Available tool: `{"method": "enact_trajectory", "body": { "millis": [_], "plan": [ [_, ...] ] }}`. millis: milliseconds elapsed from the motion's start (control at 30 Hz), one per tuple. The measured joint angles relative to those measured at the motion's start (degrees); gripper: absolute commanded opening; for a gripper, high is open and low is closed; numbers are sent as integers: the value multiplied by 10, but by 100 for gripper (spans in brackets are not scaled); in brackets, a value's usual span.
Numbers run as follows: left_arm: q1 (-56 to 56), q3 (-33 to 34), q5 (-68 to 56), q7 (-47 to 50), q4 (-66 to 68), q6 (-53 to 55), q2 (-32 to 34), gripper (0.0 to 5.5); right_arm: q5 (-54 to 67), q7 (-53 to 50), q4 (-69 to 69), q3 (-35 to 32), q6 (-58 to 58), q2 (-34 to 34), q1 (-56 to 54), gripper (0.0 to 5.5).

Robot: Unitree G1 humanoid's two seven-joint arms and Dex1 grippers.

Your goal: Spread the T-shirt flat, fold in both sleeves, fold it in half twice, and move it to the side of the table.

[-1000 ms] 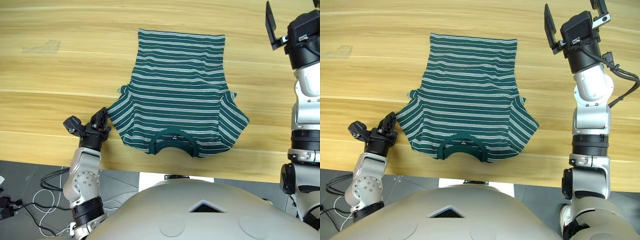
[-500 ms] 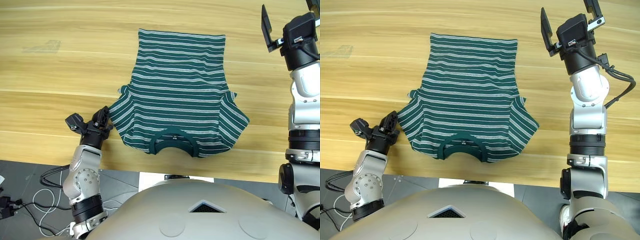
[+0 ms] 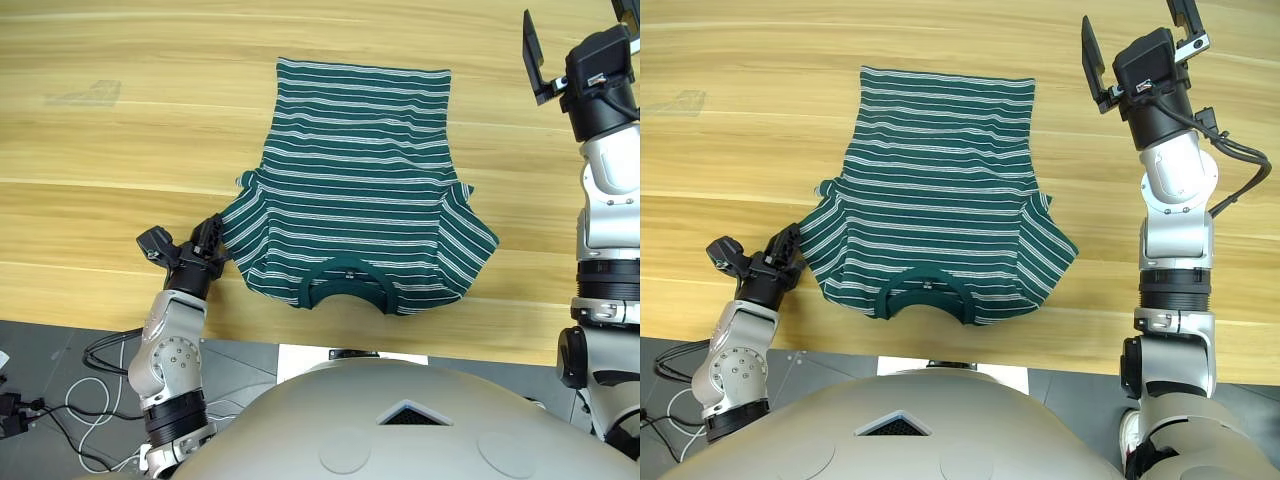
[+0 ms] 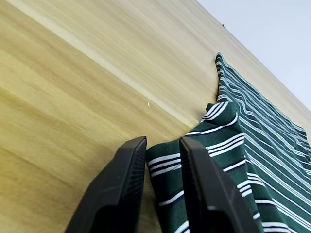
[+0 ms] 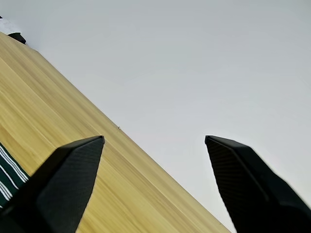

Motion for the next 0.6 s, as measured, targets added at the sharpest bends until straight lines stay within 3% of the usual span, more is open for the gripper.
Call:
{"method": "enact_trajectory", "body": {
  "millis": [267, 500, 600],
  "plan": [
    [-3, 5, 0, 1, 7, -1, -1, 128, -5, -8, 7, 2, -1, 1, 0, 385],
    [-4, 5, 0, 2, 12, -7, -1, 22, -5, -9, 8, 4, -3, 1, 0, 385],
    [-4, 5, 1, 5, 12, -7, -1, 2, -5, -9, 8, 4, -3, 1, 0, 385]
  ]
}}
